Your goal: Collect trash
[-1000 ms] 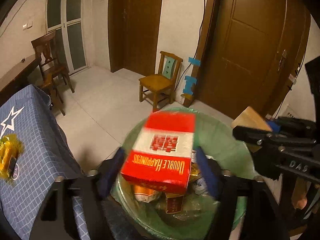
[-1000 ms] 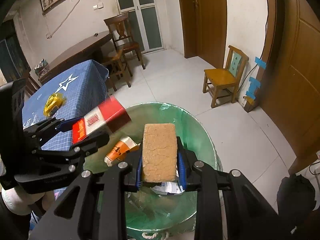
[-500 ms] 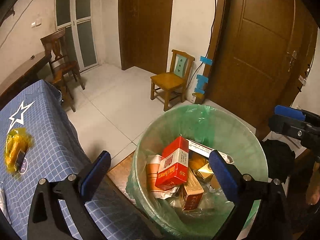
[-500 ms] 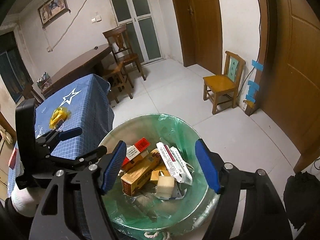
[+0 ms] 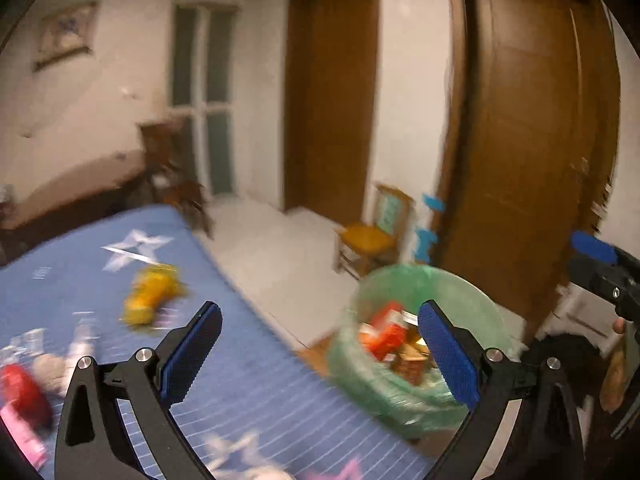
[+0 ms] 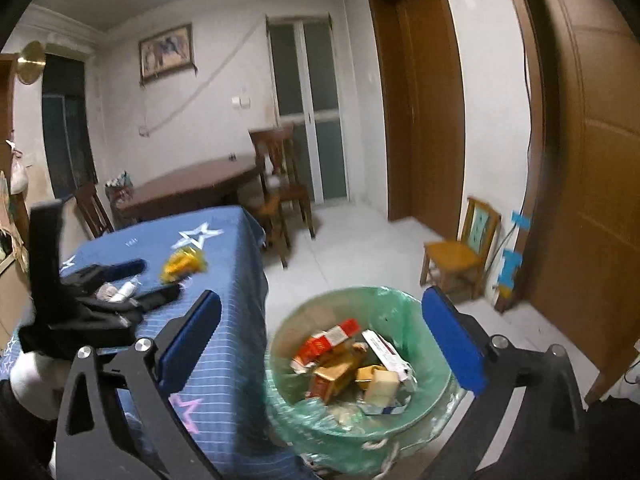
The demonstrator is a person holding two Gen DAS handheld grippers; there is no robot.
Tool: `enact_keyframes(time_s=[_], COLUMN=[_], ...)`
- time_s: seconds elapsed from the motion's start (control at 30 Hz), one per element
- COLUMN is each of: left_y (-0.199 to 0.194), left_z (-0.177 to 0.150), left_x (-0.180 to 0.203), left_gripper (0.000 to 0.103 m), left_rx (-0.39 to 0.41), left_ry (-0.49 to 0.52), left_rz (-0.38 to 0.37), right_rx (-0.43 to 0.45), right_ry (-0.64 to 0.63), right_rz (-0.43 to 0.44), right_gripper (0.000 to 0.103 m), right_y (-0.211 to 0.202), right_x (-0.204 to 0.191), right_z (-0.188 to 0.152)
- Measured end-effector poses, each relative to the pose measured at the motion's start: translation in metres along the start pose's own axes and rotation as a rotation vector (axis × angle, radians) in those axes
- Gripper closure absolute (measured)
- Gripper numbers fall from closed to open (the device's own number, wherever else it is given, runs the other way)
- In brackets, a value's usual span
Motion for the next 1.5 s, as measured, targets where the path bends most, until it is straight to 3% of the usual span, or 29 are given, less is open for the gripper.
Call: enact_keyframes(time_s=[0.07,0.13,0.23,0.37,0.43,0.5,0.7,0.93,1.13,1.5], left_y=[-0.033,-0.060,-0.084,-0.109,-0.119,-0.128,-0.136,-0.145,-0.145,-0.137], left_z=[-0.013,-0.025,-0.039,-0.052,-0.056,-0.063,-0.073,-0.084,-0.091,-0.094], left_x=[-0.013,-0.021,-0.024,-0.013,-0.003,0.008,0.044,0.073,0.083,0.082], left_gripper=[0.005,0.005,0.005,0.005,0.005,0.005,0.005,0.005,0.005,0.005], left_rx=[0.067,0.112,0.121,0.143,0.166,0.174,0.162,0.160,0.154,0.135], left_ry=[-0.015,-0.043,-0.080,-0.075,-0.066,-0.052,0.020,0.054,0.096,0.112], left_rz=[0.048,0.023,0.018,0.004,0.012,0.000,-0.035,-0.043,-0.033,-0.017], right_rx=[0.027,0.054,0.067,0.046,0.051,0.059,0.095,0.094,0.068,0.056], right_ry=[0.011,0.024,0.022,0.037,0.035,0.036,0.100,0.111,0.121,0.134], right_rz=[-0.020,-0.032,-0.093,-0.113,-0.222,-0.259,-0.278,-0.248,-0.214,-0.229], right_gripper=[0.006,0.006,0.006,0.006,0.006,0.006,0.006,0.006,0.006,0.006], right_y=[-0.015,-0.032,-0.052,-0.069,-0.081,-0.089,-0.109,-0.122,-0.123,-0.122], right_x=[-0.007,-0.016,-0.029,-0.038,-0.045,-0.049,-0.049,-0.039,-0.038,-0.037], right_z=[-0.007,-0.015,-0.026,-0.047,-0.064,-0.076,-0.108,-0.120,-0.123,-0.122])
Point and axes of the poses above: each gripper's, at about its wrist camera, not at the fingertips, and y roughly the way its jaws point, x to its right, z to its top, the point moved 3 cm from there along y, roughly the way its jaws point, and after that the axes turned 13 degrees about -x, right-handed, at the moved point
